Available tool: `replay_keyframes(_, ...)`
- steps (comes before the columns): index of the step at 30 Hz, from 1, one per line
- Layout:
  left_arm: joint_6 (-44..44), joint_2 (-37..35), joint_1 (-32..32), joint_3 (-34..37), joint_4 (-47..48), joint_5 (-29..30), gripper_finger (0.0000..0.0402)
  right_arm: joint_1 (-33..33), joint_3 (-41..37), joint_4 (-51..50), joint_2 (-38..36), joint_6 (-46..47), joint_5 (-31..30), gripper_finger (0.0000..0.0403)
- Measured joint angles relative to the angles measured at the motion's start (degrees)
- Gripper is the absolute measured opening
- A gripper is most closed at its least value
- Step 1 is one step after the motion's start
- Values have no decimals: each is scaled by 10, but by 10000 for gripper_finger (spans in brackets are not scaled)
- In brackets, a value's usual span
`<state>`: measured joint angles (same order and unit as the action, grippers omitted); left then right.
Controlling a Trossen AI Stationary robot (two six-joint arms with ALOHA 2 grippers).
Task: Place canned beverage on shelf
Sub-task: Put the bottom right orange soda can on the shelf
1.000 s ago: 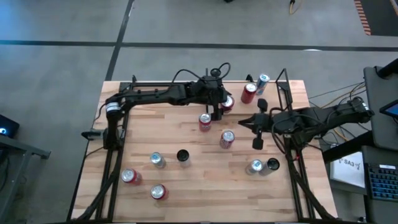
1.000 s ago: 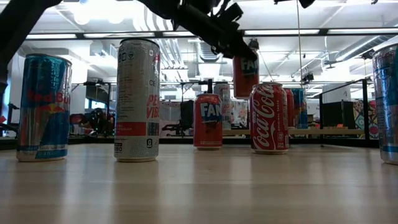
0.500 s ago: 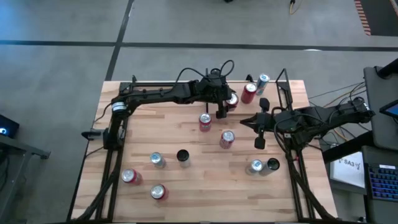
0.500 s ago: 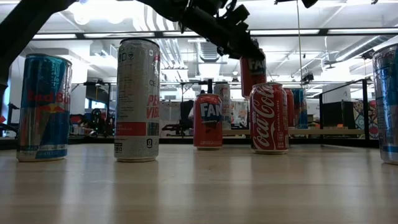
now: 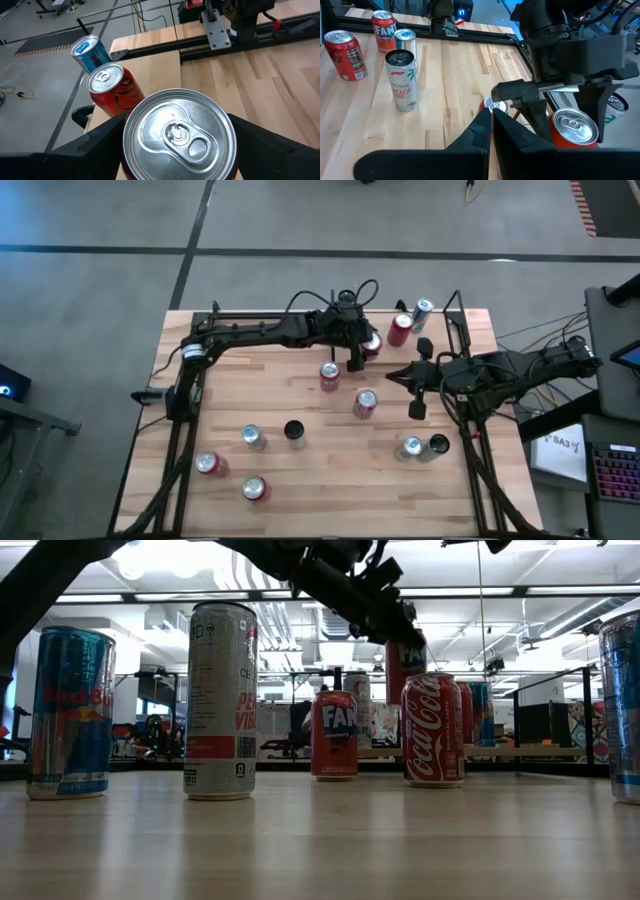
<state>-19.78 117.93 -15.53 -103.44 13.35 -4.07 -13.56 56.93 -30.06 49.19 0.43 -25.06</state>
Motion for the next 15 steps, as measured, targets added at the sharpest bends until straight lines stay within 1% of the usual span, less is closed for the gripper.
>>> replay_keyframes(9,52,17,-13,-9,-6,0,291,0,-1,3,0,5,0,9)
replay_keyframes(15,71,25,-15,-9,-15,0,291,0,-2,3,1,11,0,9)
